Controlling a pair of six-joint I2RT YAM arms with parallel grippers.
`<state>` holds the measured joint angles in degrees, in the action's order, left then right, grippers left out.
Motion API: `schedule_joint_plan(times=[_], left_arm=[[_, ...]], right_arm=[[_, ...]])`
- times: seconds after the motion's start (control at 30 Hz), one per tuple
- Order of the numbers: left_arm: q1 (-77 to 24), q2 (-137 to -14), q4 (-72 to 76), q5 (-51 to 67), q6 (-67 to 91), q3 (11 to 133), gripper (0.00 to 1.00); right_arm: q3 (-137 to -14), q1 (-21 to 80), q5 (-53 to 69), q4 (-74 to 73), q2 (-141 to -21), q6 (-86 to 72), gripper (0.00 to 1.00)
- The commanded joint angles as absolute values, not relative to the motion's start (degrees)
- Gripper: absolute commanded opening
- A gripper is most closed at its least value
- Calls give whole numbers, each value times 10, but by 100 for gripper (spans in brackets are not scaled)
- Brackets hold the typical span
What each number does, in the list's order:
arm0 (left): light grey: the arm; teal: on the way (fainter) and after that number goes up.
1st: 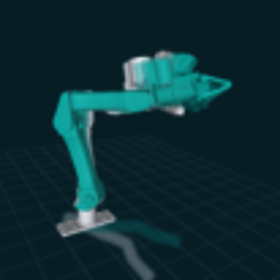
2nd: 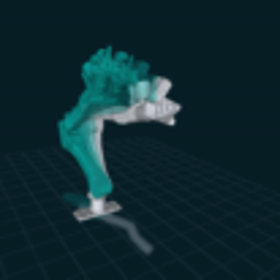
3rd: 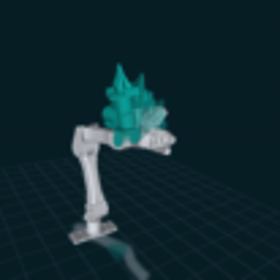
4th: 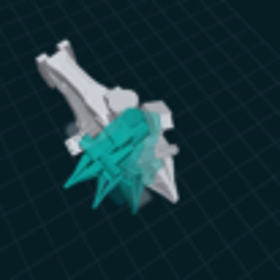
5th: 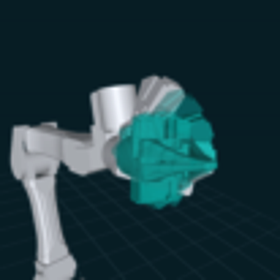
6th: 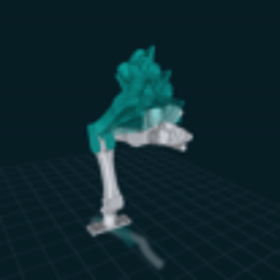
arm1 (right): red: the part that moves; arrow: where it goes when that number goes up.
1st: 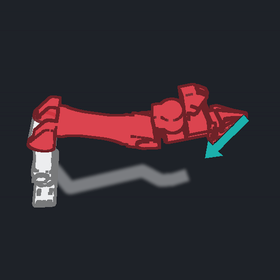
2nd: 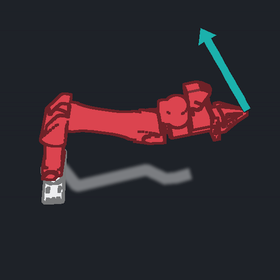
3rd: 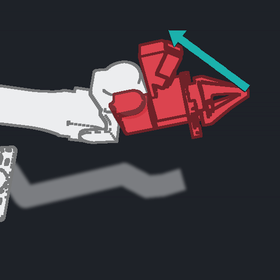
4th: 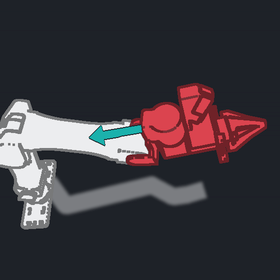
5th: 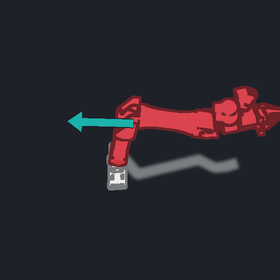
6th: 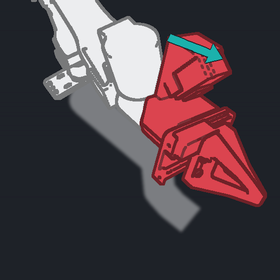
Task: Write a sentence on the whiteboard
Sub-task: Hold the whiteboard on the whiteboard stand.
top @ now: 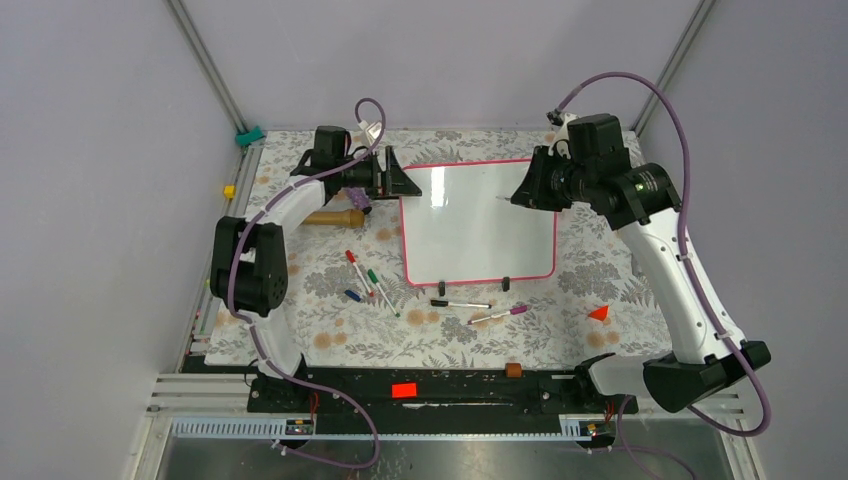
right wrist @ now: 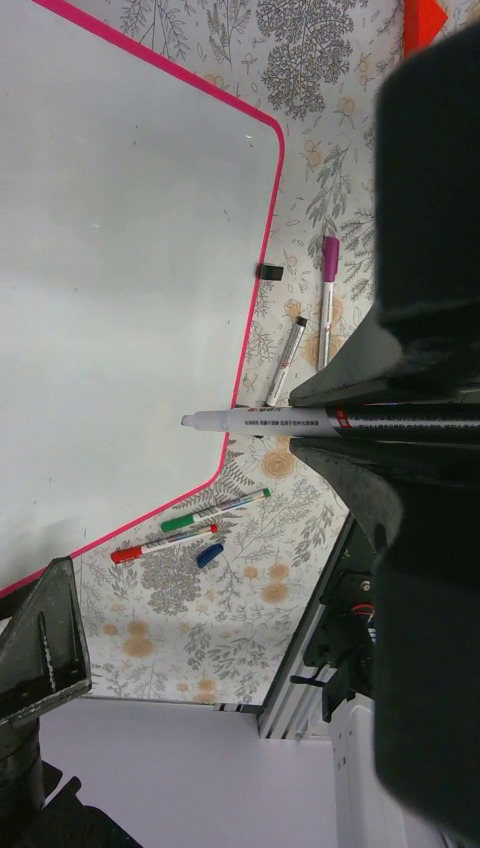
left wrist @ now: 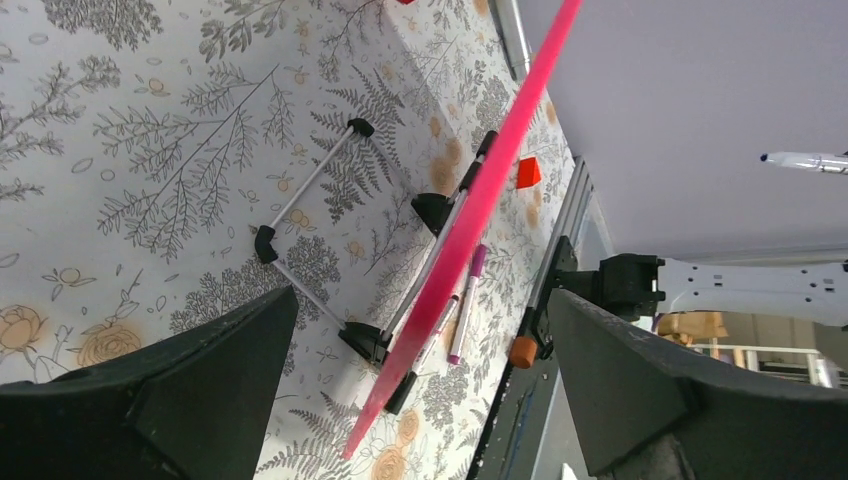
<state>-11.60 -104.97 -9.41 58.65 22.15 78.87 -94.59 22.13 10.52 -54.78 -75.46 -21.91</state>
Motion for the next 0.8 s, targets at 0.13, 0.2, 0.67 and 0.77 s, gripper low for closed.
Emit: schedule_joint_plan(times=[0.13,0.2,0.67,0.77], left_arm=[[-112,-1068,-90,590,232,819,99],[-112,-1077,-81,608,239,825,99],[-109,-1004,96,666,217,668,95],[-109,-1008,177,689,249,638,94]], right_arm=[[-979,227,92,-533,-766,-223,0],[-980,227,92,-533,-767,-223,0],[-1021,236,97,-533,-807,-213,0],[-1044,248,98,-533,-830,-209,0]])
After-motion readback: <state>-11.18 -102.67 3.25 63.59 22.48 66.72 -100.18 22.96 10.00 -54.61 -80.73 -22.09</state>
